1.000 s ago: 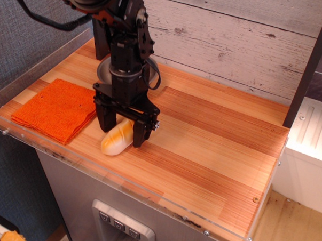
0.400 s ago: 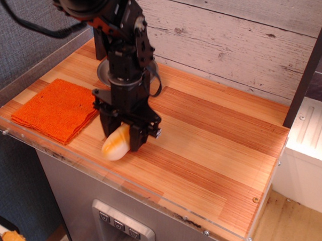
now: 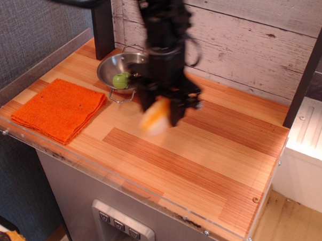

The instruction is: Hold the hotdog from center of the table and place it on top right side of the table.

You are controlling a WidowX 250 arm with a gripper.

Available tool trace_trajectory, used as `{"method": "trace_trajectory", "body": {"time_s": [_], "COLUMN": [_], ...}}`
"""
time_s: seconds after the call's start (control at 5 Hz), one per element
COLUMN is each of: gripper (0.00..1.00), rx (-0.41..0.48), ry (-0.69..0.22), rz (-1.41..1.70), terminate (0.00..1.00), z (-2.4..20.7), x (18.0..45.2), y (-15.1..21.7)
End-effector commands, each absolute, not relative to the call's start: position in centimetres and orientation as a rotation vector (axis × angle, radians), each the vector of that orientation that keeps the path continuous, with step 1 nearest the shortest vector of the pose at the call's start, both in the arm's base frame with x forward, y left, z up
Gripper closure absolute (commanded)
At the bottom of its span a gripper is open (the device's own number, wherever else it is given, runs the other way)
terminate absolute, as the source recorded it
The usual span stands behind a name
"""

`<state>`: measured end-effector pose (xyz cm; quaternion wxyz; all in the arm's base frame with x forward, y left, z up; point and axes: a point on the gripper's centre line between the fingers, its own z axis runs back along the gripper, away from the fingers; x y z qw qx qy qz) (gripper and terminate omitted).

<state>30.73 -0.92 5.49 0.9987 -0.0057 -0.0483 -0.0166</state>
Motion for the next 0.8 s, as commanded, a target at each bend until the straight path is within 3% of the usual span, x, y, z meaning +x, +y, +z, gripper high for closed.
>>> {"method": "trace_trajectory", "body": {"time_s": [0.0, 0.4, 0.6], "gripper": [1.00, 1.00, 1.00], "rx": [-0.090, -0.105, -0.063], "ry": [-0.087, -0.051, -0.063], "rz": [0.028, 0.020, -0.003], "terminate": [0.00, 0.00, 0.00], "z": [4.6, 1.2, 0.4], "x": [36.4, 38.2, 38.7], "y": [-4.5, -7.7, -8.2]}}
